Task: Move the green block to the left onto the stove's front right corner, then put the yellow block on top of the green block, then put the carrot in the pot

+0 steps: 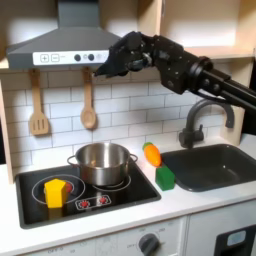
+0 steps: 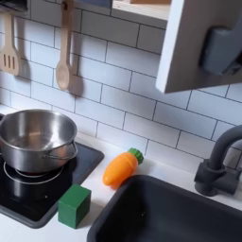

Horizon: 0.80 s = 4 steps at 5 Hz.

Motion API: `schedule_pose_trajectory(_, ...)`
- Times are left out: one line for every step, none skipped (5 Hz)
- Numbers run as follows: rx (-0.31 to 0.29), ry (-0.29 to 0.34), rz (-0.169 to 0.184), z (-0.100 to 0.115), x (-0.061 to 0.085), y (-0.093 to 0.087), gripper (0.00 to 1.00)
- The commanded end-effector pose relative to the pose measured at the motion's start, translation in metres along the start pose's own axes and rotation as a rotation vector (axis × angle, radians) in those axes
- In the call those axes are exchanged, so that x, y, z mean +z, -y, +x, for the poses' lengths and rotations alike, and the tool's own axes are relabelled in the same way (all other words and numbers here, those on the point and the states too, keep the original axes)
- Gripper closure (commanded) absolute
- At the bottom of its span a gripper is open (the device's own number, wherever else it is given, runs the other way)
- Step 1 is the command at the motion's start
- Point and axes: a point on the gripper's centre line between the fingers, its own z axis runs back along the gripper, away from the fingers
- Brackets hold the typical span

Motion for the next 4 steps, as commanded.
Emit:
schedule_pose_trajectory(0.023, 0.026, 0.004, 0.009, 0.0, -0.002, 1.0)
schedule_pose_trajectory(0.03, 0.042, 0.011, 0.014, -0.004, -0.005, 1.0)
schedule_pose_trajectory(0.045, 0.052, 0.031, 0.02, -0.013, -0.015, 1.0)
schedule_pose_trajectory(0.047, 0.069, 0.027, 0.027, -0.017, -0.016, 1.0)
